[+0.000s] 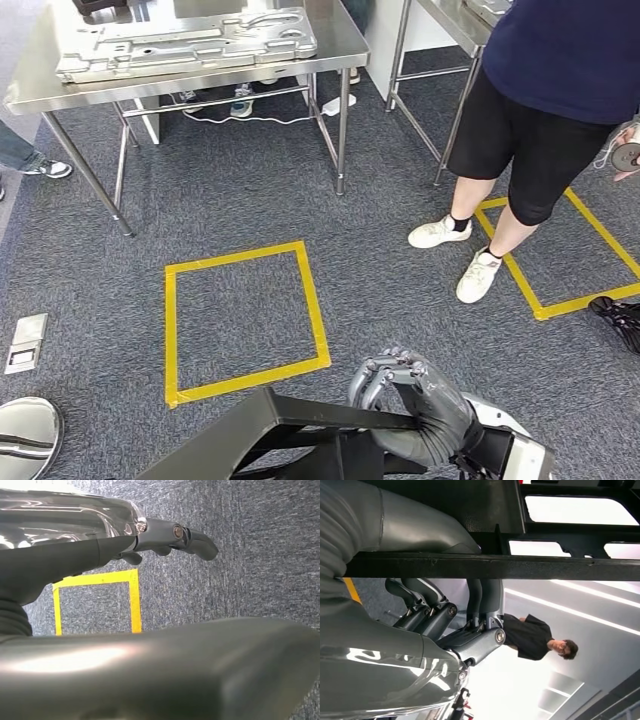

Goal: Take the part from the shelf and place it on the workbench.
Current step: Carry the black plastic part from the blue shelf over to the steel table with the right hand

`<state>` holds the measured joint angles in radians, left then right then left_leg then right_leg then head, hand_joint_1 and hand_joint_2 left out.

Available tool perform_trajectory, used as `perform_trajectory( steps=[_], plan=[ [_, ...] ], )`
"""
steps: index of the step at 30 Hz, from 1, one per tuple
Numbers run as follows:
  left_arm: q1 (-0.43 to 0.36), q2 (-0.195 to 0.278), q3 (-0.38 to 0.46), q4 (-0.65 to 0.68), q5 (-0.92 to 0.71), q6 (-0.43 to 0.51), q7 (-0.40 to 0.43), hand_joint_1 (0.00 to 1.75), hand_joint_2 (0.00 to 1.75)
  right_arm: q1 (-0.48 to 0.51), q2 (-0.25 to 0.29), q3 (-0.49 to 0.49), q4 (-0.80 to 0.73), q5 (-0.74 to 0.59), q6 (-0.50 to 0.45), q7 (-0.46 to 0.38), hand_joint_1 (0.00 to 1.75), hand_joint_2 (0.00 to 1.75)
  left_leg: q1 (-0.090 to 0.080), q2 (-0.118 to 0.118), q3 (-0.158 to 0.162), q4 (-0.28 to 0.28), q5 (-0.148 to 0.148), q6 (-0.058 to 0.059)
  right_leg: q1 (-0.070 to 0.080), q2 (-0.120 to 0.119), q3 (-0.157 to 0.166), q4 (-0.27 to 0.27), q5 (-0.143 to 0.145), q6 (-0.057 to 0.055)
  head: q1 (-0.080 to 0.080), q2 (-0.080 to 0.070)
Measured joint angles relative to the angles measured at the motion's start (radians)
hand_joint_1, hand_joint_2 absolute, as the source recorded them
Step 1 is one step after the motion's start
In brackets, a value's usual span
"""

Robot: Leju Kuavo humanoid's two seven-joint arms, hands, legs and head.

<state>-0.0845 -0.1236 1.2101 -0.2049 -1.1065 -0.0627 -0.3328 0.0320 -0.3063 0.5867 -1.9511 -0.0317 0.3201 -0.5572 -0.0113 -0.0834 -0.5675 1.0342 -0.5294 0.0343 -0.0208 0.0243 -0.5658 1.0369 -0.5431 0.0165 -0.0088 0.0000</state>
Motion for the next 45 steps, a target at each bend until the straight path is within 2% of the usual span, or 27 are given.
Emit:
perform_trajectory(
  steps=[45],
  plan=[
    [0.000,-0.005,0.025,0.000,0.016,-0.002,0.015,0.00,1.75,0.022,0.000,0.000,-0.019,0.009,0.000,0.001,1.75,1.75,0.000,0.000,0.003,0.000,-0.001,0.000,0.000,0.000,0.003,-0.002,0.000,0.001,0.000,0.000]
  ],
)
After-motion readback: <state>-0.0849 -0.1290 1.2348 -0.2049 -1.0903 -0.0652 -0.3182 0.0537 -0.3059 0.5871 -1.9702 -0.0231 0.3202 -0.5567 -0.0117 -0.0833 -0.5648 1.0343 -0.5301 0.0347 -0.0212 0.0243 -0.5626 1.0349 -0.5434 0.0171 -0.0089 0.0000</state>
